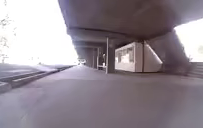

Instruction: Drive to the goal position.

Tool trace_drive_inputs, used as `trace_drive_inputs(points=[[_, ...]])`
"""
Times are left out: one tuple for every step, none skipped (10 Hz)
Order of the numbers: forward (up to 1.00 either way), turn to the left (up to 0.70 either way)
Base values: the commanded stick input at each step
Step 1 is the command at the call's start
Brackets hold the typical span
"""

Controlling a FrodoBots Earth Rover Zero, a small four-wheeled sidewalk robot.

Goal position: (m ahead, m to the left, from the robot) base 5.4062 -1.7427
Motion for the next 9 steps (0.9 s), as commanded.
trace_drive_inputs(points=[[0.5,0.05],[0.5,0.0],[0.5,0.0],[0.5,0.0],[0.5,0.0],[0.5,0.0],[0.5,0.0],[0.5,0.0],[0.5,0.0]])
